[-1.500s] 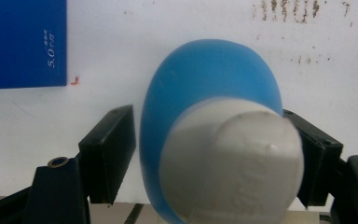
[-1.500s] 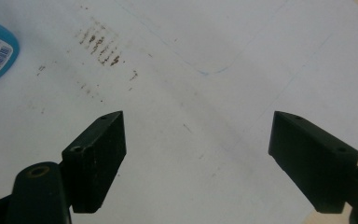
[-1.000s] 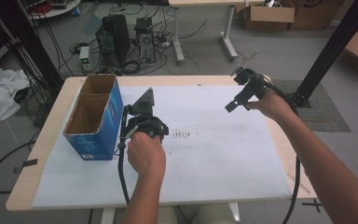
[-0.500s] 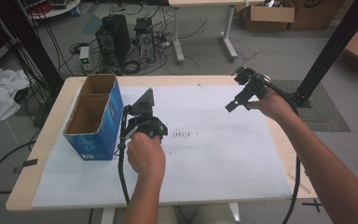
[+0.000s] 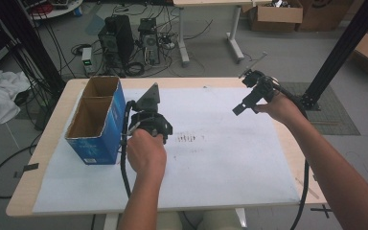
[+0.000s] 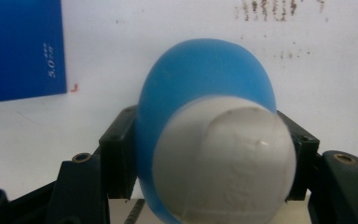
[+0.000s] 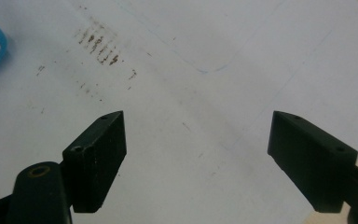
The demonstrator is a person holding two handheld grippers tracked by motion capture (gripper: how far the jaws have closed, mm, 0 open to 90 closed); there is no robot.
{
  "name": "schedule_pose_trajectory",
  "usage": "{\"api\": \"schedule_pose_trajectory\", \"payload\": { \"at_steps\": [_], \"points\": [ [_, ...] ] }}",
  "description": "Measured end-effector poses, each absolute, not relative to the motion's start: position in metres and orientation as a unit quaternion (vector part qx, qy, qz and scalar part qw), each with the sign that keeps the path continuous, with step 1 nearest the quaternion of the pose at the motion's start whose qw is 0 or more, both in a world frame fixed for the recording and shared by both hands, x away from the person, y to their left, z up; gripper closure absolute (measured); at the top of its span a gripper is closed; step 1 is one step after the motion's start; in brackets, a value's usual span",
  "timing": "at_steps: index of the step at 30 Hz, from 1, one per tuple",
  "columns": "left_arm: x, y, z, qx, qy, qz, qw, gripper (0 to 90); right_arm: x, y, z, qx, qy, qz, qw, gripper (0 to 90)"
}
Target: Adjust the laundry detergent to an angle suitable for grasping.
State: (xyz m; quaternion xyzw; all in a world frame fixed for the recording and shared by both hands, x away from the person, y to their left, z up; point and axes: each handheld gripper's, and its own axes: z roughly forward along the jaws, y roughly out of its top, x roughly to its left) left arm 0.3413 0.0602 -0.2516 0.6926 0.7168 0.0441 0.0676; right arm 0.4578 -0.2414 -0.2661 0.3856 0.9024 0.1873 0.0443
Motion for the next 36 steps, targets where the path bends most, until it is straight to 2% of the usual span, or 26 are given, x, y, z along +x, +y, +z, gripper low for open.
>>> {"api": "schedule_pose_trajectory", "payload": {
  "at_steps": [12,27,36],
  "points": [
    [0.342,0.08,-0.183,0.703,0.704,0.064,0.076,37.7,0.457,-0.248,-0.262,0.389,0.9,0.189,0.046,19.6],
    [0.344,0.128,-0.087,0.693,0.71,0.086,0.095,37.8,0.462,-0.253,-0.263,0.396,0.898,0.185,0.046,19.6],
    [0.346,0.167,-0.066,0.678,0.722,0.11,0.079,37.8,0.466,-0.257,-0.264,0.402,0.896,0.181,0.047,19.4]
  ]
}}
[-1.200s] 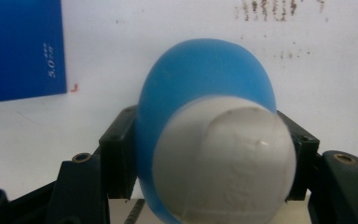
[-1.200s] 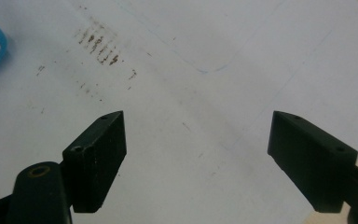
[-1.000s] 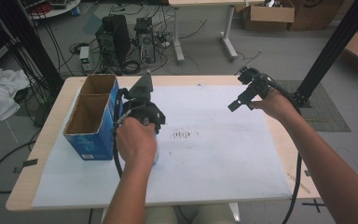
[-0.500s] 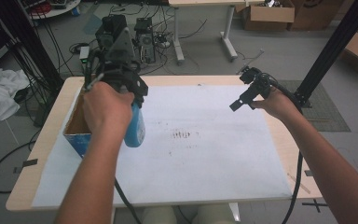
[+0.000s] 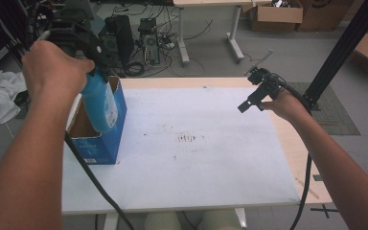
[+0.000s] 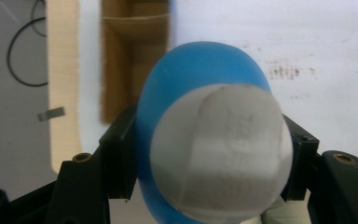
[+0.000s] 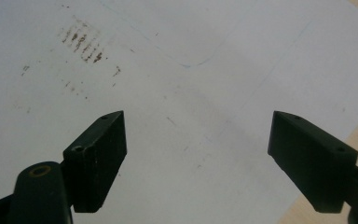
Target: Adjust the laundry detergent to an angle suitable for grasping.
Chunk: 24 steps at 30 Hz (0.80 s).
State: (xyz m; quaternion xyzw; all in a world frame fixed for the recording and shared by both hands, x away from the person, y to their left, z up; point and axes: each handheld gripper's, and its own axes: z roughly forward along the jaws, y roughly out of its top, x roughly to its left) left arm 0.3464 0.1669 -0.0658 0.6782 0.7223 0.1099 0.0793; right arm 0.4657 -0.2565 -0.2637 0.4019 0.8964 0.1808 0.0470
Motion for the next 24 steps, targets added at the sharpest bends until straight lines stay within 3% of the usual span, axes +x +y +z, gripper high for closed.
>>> {"api": "schedule_pose_trajectory", "payload": {
  "at_steps": [14,24],
  "points": [
    [0.364,0.216,-0.085,0.673,0.726,0.118,0.075,37.8,0.472,-0.263,-0.266,0.416,0.892,0.169,0.049,19.3],
    [0.382,0.224,-0.112,0.682,0.717,0.126,0.072,37.9,0.476,-0.262,-0.269,0.423,0.891,0.159,0.051,19.1]
  ]
}}
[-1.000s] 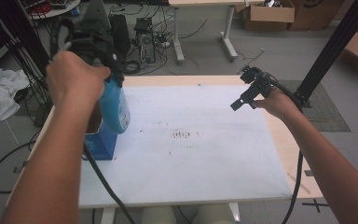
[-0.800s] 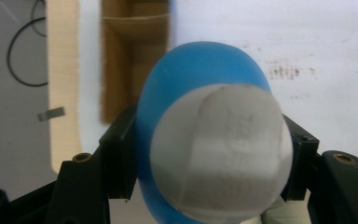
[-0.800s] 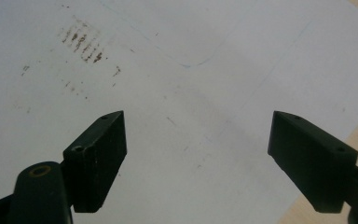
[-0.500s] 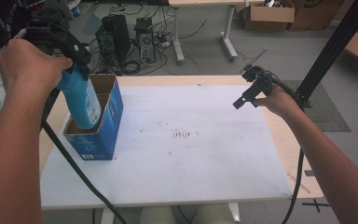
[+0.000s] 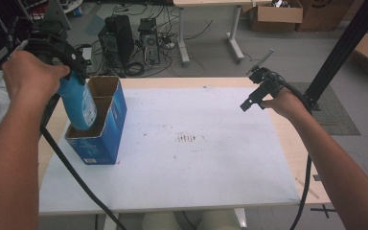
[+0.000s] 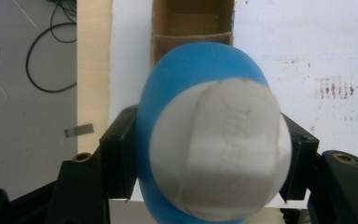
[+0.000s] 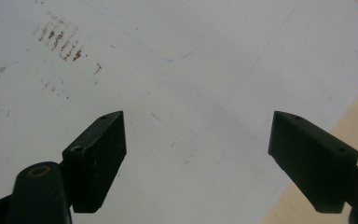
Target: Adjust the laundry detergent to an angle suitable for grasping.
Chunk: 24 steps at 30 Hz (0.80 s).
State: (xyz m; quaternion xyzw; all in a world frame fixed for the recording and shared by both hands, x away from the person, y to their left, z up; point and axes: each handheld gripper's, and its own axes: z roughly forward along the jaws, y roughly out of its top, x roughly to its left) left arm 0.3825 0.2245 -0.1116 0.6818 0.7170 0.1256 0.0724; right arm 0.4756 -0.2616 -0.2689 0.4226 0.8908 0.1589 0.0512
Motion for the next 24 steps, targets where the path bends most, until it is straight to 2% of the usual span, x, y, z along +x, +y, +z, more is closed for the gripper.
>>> {"api": "schedule_pose_trajectory", "payload": {
  "at_steps": [24],
  "points": [
    [0.408,0.239,-0.221,0.7,0.701,0.121,0.066,37.9,0.473,-0.264,-0.27,0.425,0.892,0.14,0.065,19.2]
  ]
}}
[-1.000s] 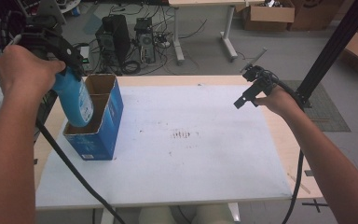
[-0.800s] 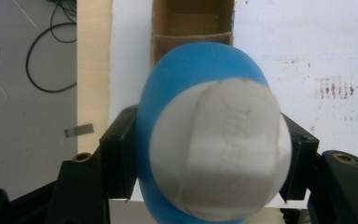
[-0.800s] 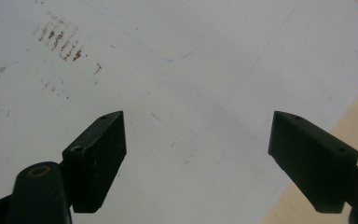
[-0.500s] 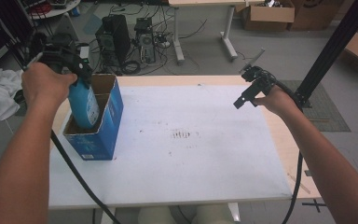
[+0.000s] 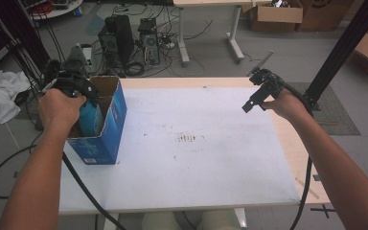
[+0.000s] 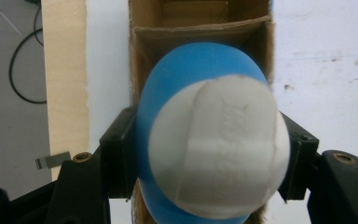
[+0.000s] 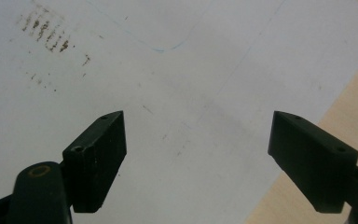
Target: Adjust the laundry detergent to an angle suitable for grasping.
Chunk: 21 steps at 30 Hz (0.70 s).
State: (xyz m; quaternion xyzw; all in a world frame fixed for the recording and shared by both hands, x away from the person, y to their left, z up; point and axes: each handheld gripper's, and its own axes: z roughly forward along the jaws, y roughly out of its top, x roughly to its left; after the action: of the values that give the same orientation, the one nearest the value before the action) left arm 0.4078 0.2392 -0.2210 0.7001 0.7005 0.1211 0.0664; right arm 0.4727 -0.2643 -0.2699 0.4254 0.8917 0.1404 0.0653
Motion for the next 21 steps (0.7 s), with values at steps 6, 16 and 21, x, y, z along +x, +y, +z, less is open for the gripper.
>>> {"api": "schedule_pose_trajectory", "payload": {
  "at_steps": [6,16,21],
  "points": [
    [0.41,0.242,-0.24,0.699,0.702,0.118,0.068,37.9,0.473,-0.265,-0.273,0.43,0.89,0.137,0.063,19.2],
    [0.412,0.244,-0.272,0.703,0.7,0.111,0.058,37.9,0.474,-0.264,-0.277,0.432,0.89,0.133,0.06,19.2],
    [0.413,0.243,-0.275,0.706,0.699,0.105,0.054,37.9,0.475,-0.264,-0.279,0.432,0.89,0.133,0.059,19.2]
  ]
}}
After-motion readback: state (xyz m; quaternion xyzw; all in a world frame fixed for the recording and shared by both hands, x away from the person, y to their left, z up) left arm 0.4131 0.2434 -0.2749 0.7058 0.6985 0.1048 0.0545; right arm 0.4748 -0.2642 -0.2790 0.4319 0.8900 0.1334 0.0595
